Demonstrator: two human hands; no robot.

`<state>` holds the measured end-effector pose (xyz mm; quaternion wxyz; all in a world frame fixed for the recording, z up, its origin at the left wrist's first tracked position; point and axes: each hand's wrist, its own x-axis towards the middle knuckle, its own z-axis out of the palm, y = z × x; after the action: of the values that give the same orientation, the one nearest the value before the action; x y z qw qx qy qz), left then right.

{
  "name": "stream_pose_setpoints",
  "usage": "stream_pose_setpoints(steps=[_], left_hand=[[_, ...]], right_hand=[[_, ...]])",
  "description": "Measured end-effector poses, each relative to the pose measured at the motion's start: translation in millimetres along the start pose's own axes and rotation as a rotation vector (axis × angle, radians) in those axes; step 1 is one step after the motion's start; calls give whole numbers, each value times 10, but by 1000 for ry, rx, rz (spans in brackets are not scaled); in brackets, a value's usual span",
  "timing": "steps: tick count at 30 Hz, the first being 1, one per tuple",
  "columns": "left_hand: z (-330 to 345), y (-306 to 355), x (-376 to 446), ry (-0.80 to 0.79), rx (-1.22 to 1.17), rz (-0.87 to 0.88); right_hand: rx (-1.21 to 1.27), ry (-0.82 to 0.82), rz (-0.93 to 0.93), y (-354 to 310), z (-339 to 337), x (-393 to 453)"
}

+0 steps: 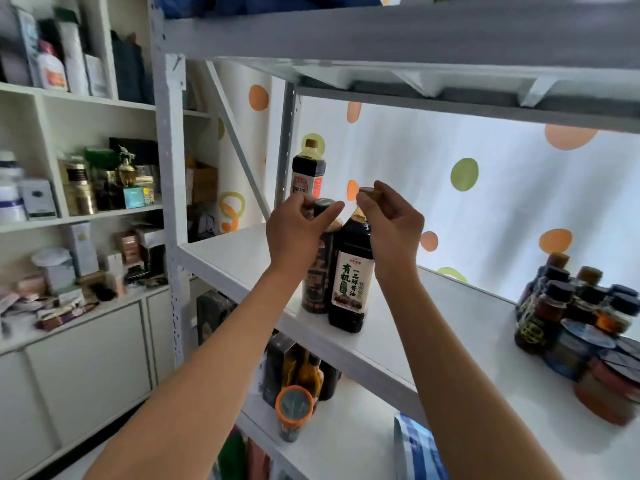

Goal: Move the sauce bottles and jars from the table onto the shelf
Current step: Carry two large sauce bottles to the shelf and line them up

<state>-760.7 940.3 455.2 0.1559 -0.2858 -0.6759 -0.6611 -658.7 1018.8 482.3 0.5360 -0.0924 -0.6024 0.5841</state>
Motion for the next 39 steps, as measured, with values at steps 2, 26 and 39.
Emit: stream_pose_setpoints(steps=[2,26,39], left_hand=[[78,-53,-15,3,19,-12],[-127,-787,-296,-483,211,-97],[496,-1225,454,-491,117,-212]], right_hand=[[0,-23,-8,53,-42,24],[-661,-314,193,858,-630,-489],[-651,-275,183,1492,-468,357]])
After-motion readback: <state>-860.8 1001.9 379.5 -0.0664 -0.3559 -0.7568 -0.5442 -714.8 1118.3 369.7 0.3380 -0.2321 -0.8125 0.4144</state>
